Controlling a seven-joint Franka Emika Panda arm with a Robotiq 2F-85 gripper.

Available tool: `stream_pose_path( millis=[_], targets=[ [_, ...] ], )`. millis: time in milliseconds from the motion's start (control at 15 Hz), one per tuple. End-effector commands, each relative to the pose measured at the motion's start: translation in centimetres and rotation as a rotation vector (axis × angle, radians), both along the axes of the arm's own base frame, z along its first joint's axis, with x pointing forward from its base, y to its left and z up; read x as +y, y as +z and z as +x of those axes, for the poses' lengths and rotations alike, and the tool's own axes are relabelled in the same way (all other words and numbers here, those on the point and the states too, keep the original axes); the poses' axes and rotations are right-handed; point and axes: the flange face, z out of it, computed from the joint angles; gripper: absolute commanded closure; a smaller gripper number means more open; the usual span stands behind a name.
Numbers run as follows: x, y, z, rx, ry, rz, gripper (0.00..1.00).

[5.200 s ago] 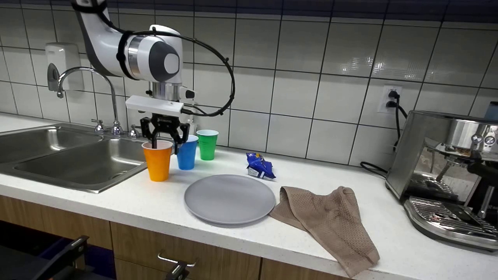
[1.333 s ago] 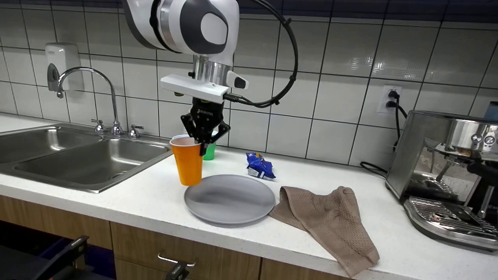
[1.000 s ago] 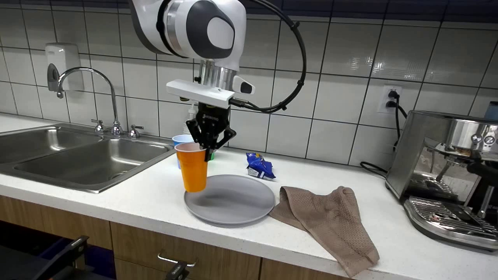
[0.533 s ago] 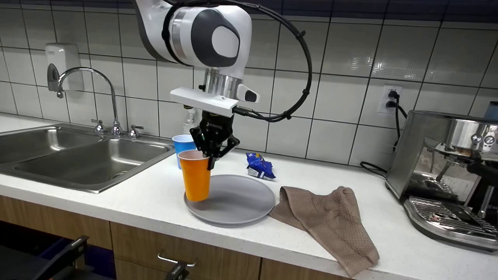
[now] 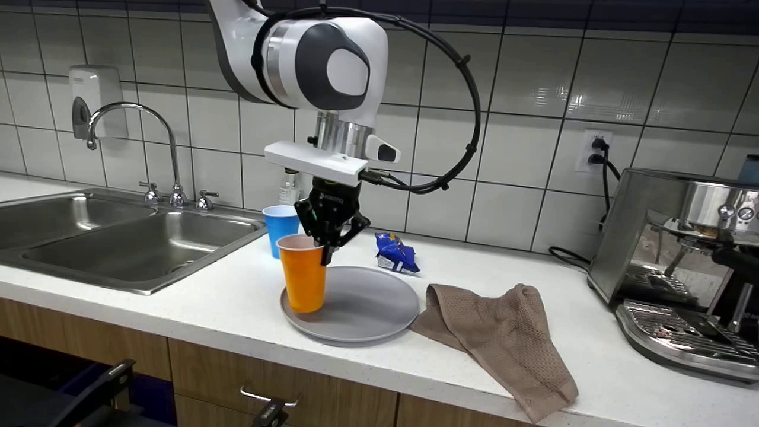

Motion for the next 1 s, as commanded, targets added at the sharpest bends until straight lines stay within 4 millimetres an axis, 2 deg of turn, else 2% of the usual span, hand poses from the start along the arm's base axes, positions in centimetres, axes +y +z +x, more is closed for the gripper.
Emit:
stream_pose_path(
  millis=[0,400,467,533,600,667,733,800,933],
  targets=[
    [-1.11,-0.32,-0.48,-0.018,0.005,-0.005,0.99],
    [-1.43,-0.53,-0.79,-0.018,0.038,0.01,0.99],
    [-1.23,-0.66,-0.64,-0.017,0.045,0.01,0.88],
    [-1.23,-0.72,-0.62,-0.018,0.052,0.007,0.98],
    [-1.16,-0.88,-0.53,-0.017,0.058,0.01,0.95],
    [-1.15,-0.96,-0.52,-0.015,0.063,0.01,0.99],
    [-1.18,-1.05,-0.54,-0.012,0.066,0.012,0.86],
    [-1.16,-1.11,-0.55,-0.009,0.068,0.013,0.67],
    [-0.98,-1.23,-0.38,-0.007,0.072,0.013,0.55]
  ],
)
